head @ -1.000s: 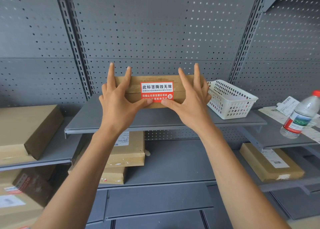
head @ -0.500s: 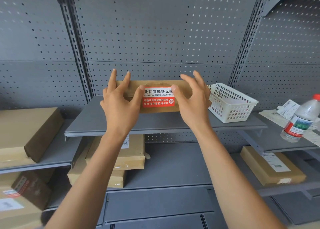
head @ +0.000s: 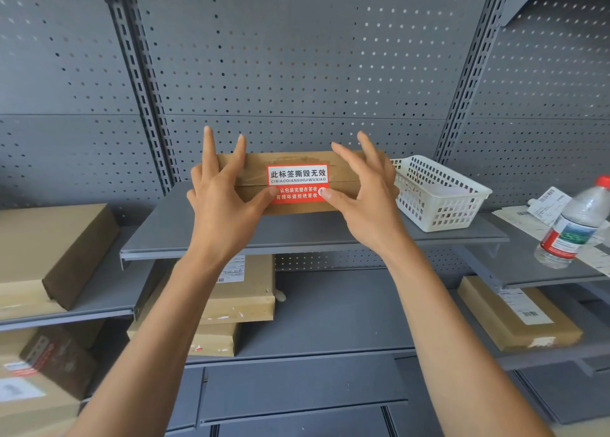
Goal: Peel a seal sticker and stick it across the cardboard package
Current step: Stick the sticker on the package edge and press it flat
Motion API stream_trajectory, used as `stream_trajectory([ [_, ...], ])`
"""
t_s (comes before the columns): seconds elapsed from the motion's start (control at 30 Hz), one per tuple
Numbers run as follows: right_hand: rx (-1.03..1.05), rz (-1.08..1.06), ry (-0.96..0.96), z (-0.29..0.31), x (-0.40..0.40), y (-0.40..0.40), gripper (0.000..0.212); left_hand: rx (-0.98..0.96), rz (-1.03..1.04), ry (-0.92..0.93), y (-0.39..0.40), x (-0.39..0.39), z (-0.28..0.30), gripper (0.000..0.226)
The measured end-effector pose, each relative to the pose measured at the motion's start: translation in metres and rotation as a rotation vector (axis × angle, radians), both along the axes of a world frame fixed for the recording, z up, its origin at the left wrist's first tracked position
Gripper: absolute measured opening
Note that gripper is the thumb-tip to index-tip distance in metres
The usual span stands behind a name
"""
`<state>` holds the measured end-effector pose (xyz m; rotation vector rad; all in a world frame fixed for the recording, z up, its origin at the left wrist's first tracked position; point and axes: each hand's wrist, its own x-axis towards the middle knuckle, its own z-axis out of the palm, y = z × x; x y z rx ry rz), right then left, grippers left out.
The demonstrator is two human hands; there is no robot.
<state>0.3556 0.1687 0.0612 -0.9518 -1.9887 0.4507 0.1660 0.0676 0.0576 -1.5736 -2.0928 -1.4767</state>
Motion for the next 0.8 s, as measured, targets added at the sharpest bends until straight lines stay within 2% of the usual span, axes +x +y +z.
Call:
stream_trajectory([
  [0.2, -0.033, 0.007, -0.087, 0.001, 0.003, -0.005, 0.086, -0.038, -0.013, 0.052, -0.003, -0.002, -0.005, 0.104],
  [0.4, 0.046, -0.140, -0.119, -0.003, -0.014, -0.016, 0.104, -0.043, 0.101, 0.085, -0.001, 0.010, -0.003, 0.122],
  [0.6, 0.031, -0.123, -0.119, -0.002, -0.011, -0.014, 0.102, -0.010, 0.063, 0.076, -0.002, 0.005, -0.005, 0.117],
  [0.8, 0.007, -0.053, -0.060, 0.000, -0.004, -0.010, 0.090, 0.005, -0.022, 0.022, -0.006, -0.005, -0.001, 0.111],
])
